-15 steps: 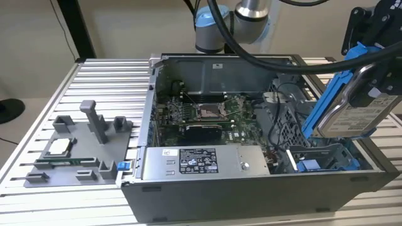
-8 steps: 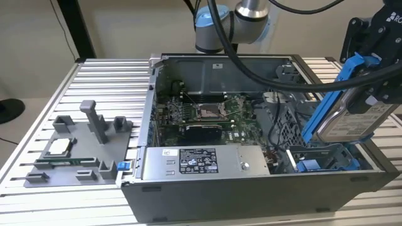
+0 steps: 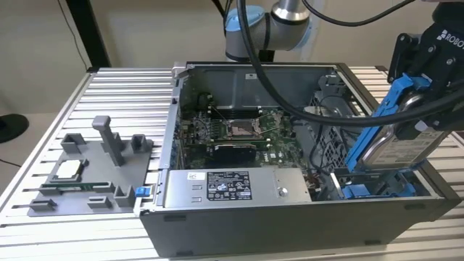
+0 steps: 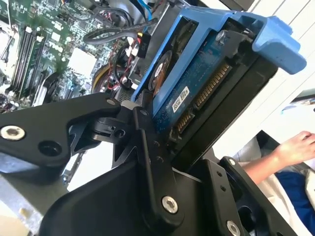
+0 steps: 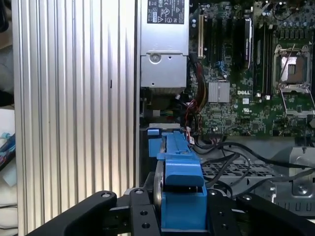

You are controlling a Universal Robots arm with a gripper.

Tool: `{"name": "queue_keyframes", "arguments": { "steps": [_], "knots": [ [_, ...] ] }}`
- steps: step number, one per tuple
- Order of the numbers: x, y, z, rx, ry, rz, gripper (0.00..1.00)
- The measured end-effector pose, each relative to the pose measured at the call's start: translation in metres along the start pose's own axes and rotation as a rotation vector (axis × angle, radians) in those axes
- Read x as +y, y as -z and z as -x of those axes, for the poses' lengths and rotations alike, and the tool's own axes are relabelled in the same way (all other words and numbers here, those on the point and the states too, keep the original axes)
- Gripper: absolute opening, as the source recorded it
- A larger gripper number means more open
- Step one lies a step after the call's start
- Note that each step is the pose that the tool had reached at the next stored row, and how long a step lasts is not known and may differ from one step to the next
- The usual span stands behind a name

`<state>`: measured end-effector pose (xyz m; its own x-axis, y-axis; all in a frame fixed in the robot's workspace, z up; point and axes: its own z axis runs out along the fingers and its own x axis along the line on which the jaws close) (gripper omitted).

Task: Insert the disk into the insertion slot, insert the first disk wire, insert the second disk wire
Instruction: 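Insert the disk into the insertion slot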

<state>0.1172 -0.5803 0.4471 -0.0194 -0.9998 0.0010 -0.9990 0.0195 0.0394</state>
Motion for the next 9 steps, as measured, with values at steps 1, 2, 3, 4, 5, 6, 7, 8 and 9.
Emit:
{"name": "queue_keyframes", "arguments": {
  "steps": [1,2,3,4,5,6,7,8,9],
  "knots": [
    [-0.0001,-0.0018,0.0000,0.0000,0.000,0.0000,0.00],
    [-0.0002,-0.0037,0.0000,-0.0002,0.000,0.0000,0.00],
    [-0.0002,-0.0055,0.0000,-0.0005,0.000,0.0000,0.00],
    [-0.0003,-0.0073,0.0000,-0.0007,0.000,0.0000,0.00],
    [-0.0004,-0.0083,0.0001,-0.0011,0.000,0.0000,0.00],
    [-0.0004,-0.0084,0.0000,-0.0016,0.000,0.0000,0.00],
    [-0.0004,-0.0084,0.0000,-0.0019,0.000,0.0000,0.00],
    [-0.0004,-0.0084,0.0000,-0.0020,0.000,0.0000,0.00],
    [-0.0004,-0.0085,0.0000,-0.0022,0.000,0.0000,0.00]
  ]
}}
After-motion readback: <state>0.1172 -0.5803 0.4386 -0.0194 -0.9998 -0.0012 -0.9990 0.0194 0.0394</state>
